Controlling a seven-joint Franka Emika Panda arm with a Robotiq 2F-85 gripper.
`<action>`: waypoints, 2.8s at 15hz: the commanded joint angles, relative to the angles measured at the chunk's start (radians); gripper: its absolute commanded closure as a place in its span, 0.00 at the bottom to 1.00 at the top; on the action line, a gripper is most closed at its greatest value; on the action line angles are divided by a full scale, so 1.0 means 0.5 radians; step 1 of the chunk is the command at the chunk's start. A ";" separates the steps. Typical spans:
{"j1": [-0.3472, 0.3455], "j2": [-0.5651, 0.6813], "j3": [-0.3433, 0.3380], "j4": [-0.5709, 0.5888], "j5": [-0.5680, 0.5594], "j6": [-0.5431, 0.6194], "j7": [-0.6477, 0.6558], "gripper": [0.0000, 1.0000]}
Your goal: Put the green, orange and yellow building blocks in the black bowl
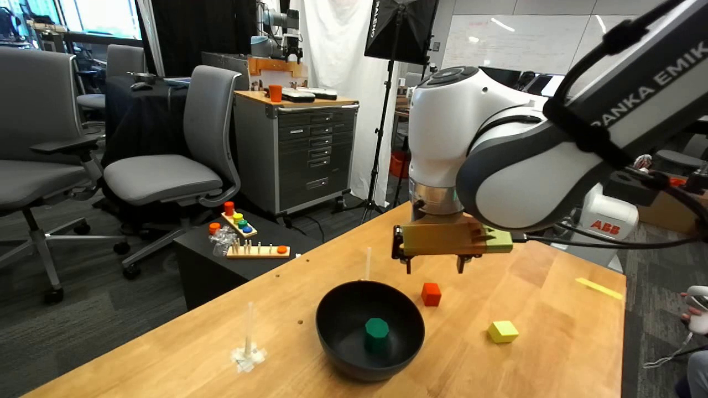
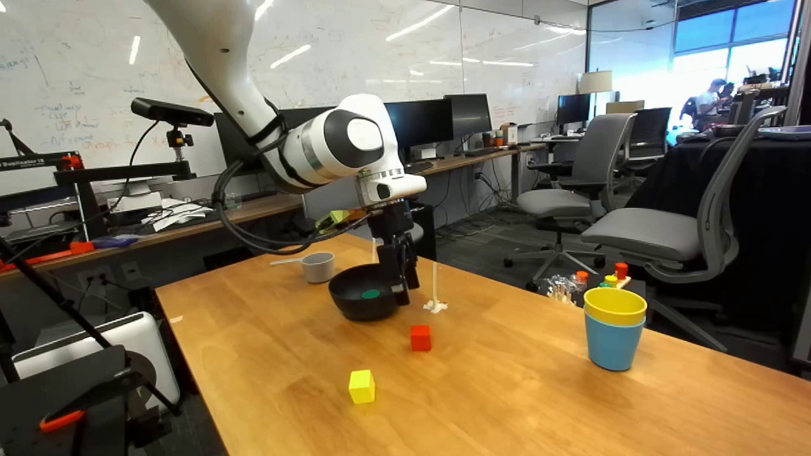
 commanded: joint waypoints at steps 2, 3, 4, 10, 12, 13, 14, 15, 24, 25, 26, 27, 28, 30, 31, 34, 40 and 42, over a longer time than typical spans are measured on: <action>-0.043 0.120 0.055 0.178 0.089 -0.049 -0.236 0.00; -0.044 0.127 0.051 0.185 0.093 -0.046 -0.271 0.00; -0.046 0.133 0.048 0.188 0.099 -0.041 -0.308 0.00; -0.083 0.165 0.055 0.192 0.177 -0.047 -0.497 0.00; -0.076 0.182 0.038 0.187 0.194 -0.030 -0.519 0.00; -0.069 0.193 0.026 0.187 0.196 -0.024 -0.514 0.00; -0.065 0.203 0.017 0.187 0.199 -0.016 -0.514 0.00; -0.060 0.214 0.009 0.190 0.196 -0.014 -0.511 0.00; -0.044 0.304 -0.051 0.235 0.167 0.009 -0.489 0.00; -0.044 0.314 -0.054 0.242 0.167 0.006 -0.490 0.00; -0.042 0.326 -0.059 0.248 0.165 0.004 -0.488 0.00; -0.041 0.336 -0.061 0.253 0.166 0.002 -0.489 0.00; -0.041 0.345 -0.063 0.255 0.166 0.001 -0.490 0.00; -0.037 0.367 -0.069 0.261 0.166 -0.009 -0.486 0.00; -0.035 0.378 -0.073 0.262 0.165 -0.010 -0.485 0.00; -0.032 0.405 -0.079 0.272 0.170 -0.021 -0.480 0.15; -0.018 0.418 -0.091 0.301 0.162 -0.012 -0.468 0.66; -0.014 0.416 -0.091 0.304 0.161 -0.012 -0.466 0.82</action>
